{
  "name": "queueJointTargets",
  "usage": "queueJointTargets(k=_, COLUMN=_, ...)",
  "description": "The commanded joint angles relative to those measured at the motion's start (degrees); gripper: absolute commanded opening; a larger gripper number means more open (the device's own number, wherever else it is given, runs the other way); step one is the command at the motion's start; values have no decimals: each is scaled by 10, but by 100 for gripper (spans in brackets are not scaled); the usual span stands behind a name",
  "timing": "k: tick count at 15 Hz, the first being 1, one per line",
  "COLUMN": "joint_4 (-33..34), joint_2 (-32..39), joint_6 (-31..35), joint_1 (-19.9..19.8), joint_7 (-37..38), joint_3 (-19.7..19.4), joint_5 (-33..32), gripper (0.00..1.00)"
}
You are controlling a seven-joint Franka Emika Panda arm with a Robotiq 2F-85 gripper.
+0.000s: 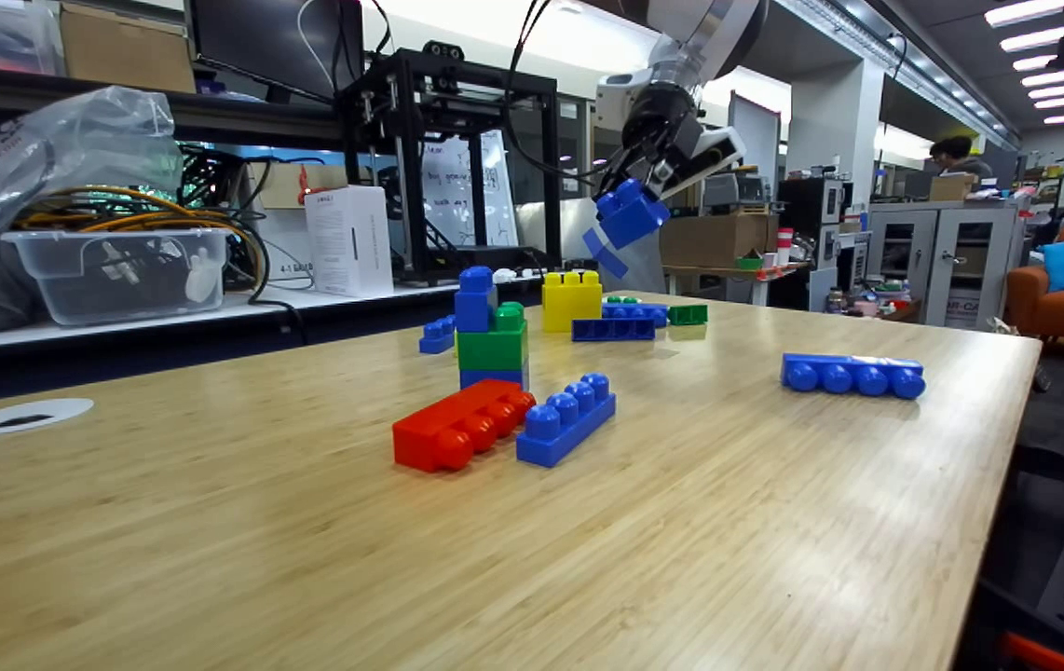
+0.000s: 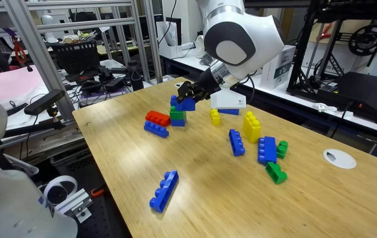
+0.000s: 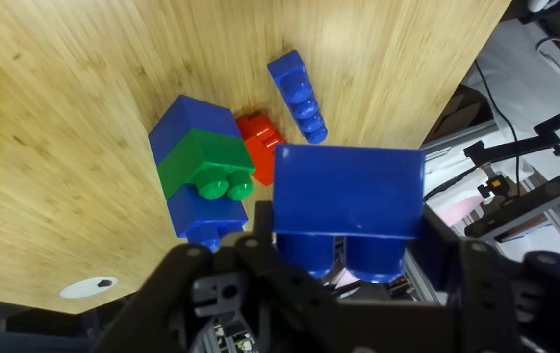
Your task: Stack the blue block on the blue and green blocks.
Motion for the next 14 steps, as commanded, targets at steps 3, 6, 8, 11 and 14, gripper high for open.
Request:
queueJointTargets(k=3, joint_4=-13, joint_2=25, joint_6=10, joint_1=-15, joint_7=-117, joint_3=-1, joint_5=55, gripper=44)
queueJointTargets(k=6, joint_4=-17, joint_2=44, joint_6=32, joint_1=-16, joint_7=-159, joint_3=-3, joint_5=81, gripper=44)
queueJointTargets(k=8, joint_4=-18, joint_2=57, joint_6=40, joint_1=-17, joint_7=-182, joint_3=-4, joint_5=93, gripper=44)
queueJointTargets(k=11, joint_4=-21, joint_2=72, joint_6=52, joint_1=-17, joint_7=-207, joint_3=-5, joint_5=106, gripper=44)
queueJointTargets(k=14, joint_4=-24, joint_2=85, joint_6=60, joint_1=-19, joint_7=-230, joint_3=-7, joint_5=116, gripper=44)
